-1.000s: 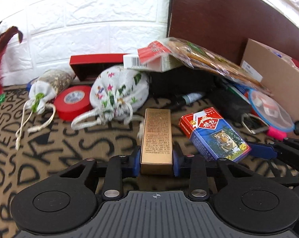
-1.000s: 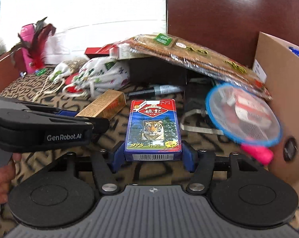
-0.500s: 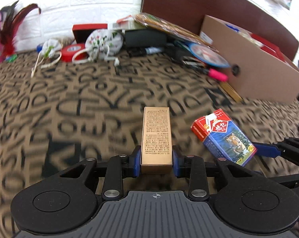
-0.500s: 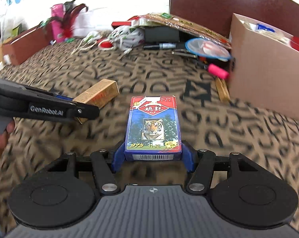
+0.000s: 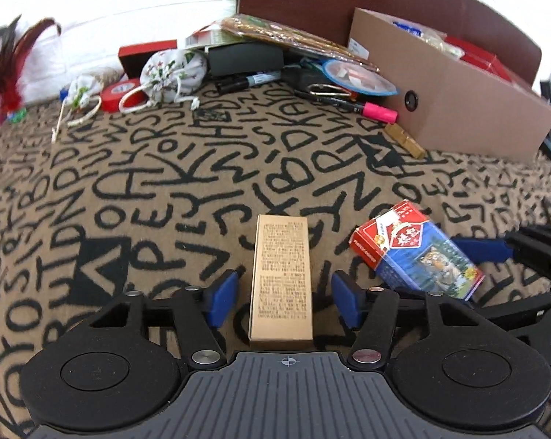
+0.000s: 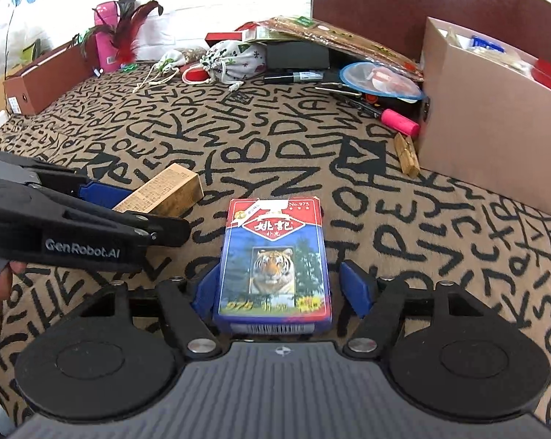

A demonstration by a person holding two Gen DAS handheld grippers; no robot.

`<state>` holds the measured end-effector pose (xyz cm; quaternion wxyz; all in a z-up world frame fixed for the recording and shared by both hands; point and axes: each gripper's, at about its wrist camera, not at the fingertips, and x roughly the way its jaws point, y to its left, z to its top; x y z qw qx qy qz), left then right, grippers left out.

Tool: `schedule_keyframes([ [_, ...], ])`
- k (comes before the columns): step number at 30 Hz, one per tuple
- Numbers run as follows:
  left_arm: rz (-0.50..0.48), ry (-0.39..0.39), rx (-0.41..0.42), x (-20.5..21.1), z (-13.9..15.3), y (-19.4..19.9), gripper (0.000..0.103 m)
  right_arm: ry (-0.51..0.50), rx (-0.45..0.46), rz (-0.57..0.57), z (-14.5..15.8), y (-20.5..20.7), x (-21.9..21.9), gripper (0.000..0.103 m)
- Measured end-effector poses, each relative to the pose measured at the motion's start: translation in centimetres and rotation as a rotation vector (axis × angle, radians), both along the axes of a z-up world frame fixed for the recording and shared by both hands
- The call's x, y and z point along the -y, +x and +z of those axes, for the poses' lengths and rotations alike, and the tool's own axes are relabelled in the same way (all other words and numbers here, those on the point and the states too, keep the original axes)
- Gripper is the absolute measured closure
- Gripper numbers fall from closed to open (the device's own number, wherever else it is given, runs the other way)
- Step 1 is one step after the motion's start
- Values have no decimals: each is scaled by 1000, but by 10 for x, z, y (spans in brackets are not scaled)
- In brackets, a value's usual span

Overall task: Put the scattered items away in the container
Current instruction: 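Lift the gold box with the left gripper while the right lifts the tiger card box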

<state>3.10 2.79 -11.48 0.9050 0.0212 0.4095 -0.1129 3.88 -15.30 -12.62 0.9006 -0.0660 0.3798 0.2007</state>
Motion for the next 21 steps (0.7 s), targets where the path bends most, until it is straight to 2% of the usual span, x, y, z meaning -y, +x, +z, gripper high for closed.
schedule_keyframes([
  [1,-2,8,2,0,0,0,70,0,-5,2,0,1,0,29],
  [4,9,-14,-7,0,1,1,70,-7,-20,23,2,4,-1,34],
  [7,4,-13,-4,-1,0,2,57,-11,-19,41,4,4,-2,38],
  [11,-1,10,-5,1,1,3,67,2,-9,55,2,4,-1,38],
  [13,2,10,-7,2,0,3,66,7,-11,59,1,5,0,38],
  [14,1,10,-6,2,0,3,58,2,-13,64,1,5,0,38],
  [15,-1,8,-6,2,0,3,56,-2,-16,70,2,6,-1,37],
  [18,-8,16,3,4,-1,2,56,1,-30,77,1,11,-2,33],
  [19,-8,21,4,5,-1,1,57,4,-31,79,1,12,-2,32],
  [21,-6,34,6,6,-1,1,66,5,-24,82,0,13,-2,35],
])
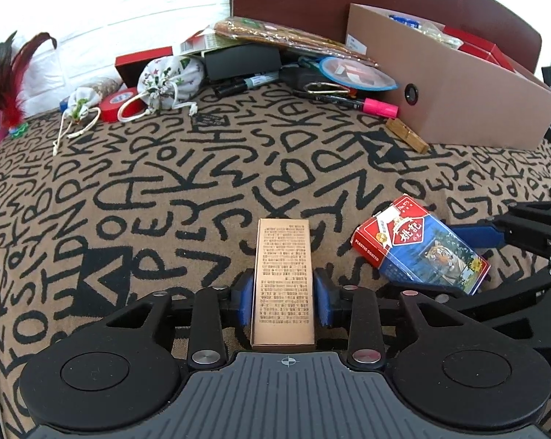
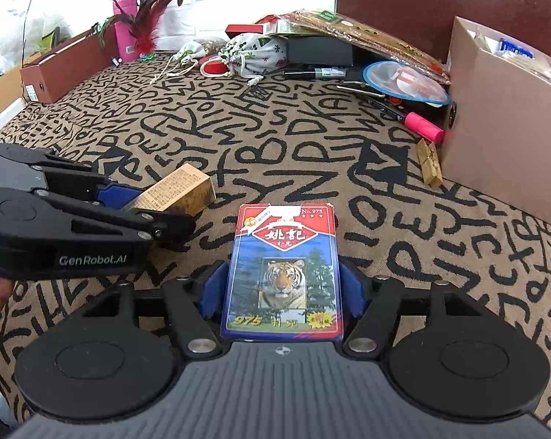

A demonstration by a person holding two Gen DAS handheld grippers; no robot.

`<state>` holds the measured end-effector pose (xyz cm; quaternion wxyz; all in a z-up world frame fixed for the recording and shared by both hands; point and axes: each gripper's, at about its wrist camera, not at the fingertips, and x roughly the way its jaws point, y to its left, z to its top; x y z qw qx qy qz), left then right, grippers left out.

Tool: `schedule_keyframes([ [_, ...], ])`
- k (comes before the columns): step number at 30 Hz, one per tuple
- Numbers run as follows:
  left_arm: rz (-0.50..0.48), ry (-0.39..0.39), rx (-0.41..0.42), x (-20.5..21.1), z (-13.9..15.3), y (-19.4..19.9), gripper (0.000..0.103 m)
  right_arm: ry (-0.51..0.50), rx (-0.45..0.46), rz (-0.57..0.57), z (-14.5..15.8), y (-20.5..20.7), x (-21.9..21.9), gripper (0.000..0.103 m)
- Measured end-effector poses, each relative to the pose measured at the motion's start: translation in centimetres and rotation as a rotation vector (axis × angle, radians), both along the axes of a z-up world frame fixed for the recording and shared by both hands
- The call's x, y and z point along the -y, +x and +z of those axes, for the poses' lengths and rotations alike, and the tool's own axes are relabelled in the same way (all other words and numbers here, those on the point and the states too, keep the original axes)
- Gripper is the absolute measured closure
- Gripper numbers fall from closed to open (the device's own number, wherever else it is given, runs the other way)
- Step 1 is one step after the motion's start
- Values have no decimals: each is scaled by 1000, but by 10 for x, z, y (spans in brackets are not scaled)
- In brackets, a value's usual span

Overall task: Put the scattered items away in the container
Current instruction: 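Lift the gold box with the left gripper while the right lifts the tiger card box, then carry both boxes into the cardboard box and open both grippers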

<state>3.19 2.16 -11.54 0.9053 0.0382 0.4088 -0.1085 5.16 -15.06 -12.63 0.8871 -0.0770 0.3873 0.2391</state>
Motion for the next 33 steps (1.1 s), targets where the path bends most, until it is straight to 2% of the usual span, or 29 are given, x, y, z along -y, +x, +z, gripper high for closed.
schedule_keyframes([
  [1,4,6,1,0,0,0,73,-1,7,4,0,-1,0,38],
  [7,30,-30,-16,-1,4,-10,74,40,-4,-5,3,-11,9,39],
  [12,27,-82,-33,4,11,-19,74,122,-36,-34,7,-17,24,39],
  [17,-14,-126,0,23,33,-21,74,197,-40,-77,19,-20,50,39],
  [23,-112,-157,70,62,68,-7,74,237,44,-122,52,-21,83,39],
  [33,-217,-183,212,148,129,48,74,168,239,-225,120,12,148,39],
])
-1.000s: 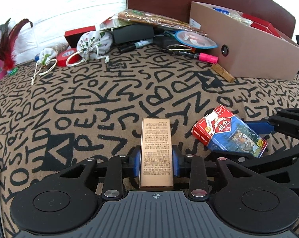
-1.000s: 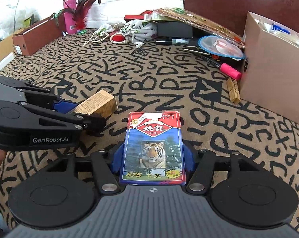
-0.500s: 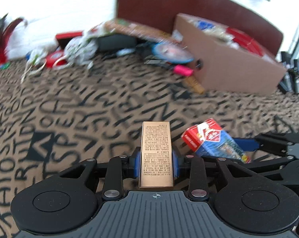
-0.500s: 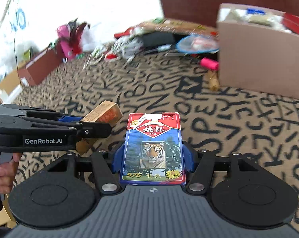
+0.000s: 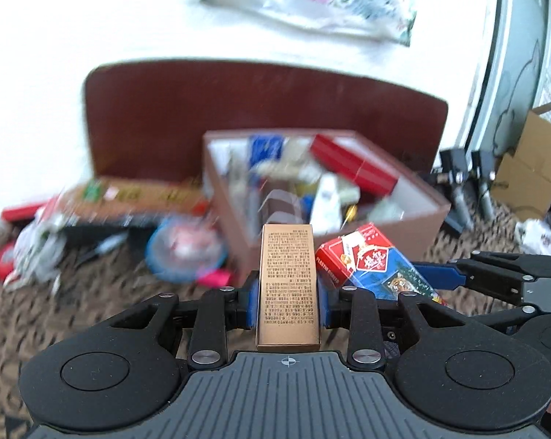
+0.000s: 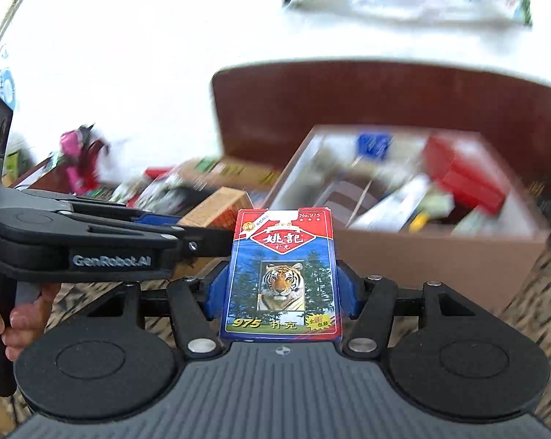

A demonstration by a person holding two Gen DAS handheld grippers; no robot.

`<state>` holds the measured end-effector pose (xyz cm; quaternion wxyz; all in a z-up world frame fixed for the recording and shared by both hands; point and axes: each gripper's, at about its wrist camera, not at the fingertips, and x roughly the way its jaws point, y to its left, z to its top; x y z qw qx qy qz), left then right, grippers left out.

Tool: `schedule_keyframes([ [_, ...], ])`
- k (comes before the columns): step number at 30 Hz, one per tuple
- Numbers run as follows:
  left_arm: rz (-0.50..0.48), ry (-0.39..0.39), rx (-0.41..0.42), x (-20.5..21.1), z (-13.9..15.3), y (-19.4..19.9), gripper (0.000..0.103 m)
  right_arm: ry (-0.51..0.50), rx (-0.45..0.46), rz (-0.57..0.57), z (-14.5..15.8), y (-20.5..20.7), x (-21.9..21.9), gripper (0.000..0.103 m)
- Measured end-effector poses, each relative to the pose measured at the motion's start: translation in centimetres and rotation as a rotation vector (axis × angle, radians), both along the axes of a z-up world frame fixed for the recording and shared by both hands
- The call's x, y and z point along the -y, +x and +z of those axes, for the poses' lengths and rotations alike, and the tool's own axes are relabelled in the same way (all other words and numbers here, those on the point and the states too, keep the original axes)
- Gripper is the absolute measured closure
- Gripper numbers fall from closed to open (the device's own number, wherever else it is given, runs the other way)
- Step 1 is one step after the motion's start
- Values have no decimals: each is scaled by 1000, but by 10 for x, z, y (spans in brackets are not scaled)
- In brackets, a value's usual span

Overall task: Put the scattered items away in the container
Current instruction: 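Carry both boxes into the cardboard box and open both grippers, then withdraw both grippers and reach the right gripper toward the blue net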

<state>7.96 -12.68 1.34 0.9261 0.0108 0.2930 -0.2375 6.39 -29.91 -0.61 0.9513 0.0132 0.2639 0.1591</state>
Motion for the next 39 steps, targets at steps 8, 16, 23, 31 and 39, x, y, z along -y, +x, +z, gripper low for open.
schedule_keyframes([
  [8,-6,-51,28,55,24,63,74,-20,74,-72,24,54,48,39],
  [16,7,-49,-30,94,-4,122,74,-21,51,-126,-4,111,81,39],
  [23,20,30,8,106,-22,137,6,-108,57,-160,-30,129,86,23],
  [31,-12,51,3,102,-31,130,5,-93,9,-188,-42,125,93,7],
  [39,12,28,-20,96,-27,123,3,-95,5,-197,-38,120,89,2],
])
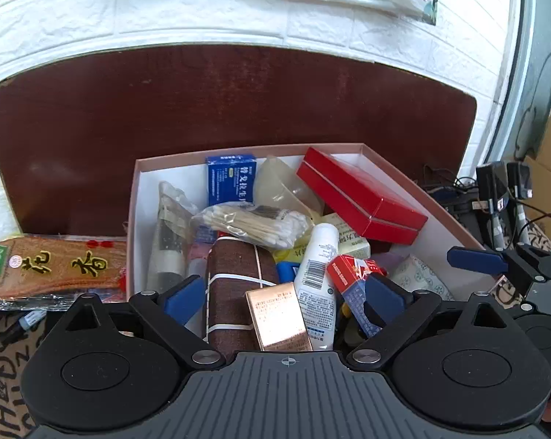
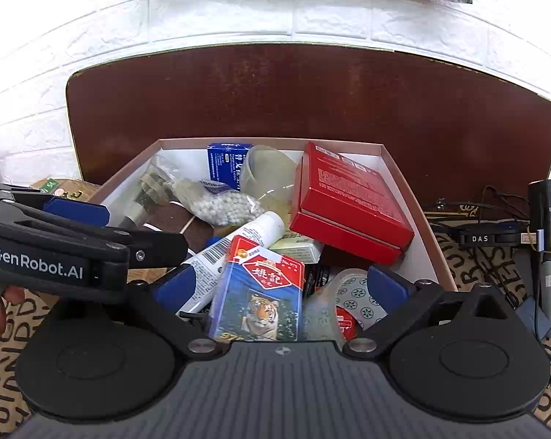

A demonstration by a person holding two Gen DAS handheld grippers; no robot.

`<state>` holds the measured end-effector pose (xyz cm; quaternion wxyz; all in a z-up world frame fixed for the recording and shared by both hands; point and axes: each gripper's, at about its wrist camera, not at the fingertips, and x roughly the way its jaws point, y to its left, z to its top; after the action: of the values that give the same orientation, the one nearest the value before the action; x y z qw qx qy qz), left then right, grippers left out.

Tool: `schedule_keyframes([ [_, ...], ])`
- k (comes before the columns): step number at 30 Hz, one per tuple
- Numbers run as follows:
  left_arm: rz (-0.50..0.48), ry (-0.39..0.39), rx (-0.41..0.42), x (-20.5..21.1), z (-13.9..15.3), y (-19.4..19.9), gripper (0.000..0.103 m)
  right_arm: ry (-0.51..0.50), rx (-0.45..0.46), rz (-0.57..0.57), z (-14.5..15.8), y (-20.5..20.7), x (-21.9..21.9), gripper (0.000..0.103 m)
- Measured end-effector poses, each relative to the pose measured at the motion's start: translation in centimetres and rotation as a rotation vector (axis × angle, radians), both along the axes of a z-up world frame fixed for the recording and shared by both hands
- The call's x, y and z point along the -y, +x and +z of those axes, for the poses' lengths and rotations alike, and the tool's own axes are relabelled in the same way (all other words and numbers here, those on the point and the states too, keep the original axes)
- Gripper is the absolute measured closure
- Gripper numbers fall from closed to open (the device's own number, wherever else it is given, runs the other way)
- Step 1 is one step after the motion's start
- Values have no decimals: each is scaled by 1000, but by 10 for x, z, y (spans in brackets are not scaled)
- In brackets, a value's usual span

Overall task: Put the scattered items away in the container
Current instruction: 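Withdraw both grippers and reach the right gripper toward the blue net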

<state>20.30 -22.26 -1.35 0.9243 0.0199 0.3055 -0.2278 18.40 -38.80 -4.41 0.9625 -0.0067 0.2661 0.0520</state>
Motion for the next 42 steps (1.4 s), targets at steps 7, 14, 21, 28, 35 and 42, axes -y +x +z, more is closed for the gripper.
schedule_keyframes([
  [7,-5,-32,7,-11,11,-15,0,-14,16,38,12,-12,-16,1],
  [14,10,-108,17,-42,17,-46,0,-17,44,89,25,-36,-44,1],
  [21,29,-92,-2,-91,14,-90,0,-74,67,197,21,-73,-104,0],
  [28,131,-20,-20,-155,-8,-133,0,-51,7,315,-11,-100,-165,0],
  [35,214,-94,-113,-221,-38,-131,0,-28,-107,335,-47,-94,-208,1],
  [42,275,-108,-96,-263,-48,-117,0,-55,-102,346,-49,-75,-238,1],
])
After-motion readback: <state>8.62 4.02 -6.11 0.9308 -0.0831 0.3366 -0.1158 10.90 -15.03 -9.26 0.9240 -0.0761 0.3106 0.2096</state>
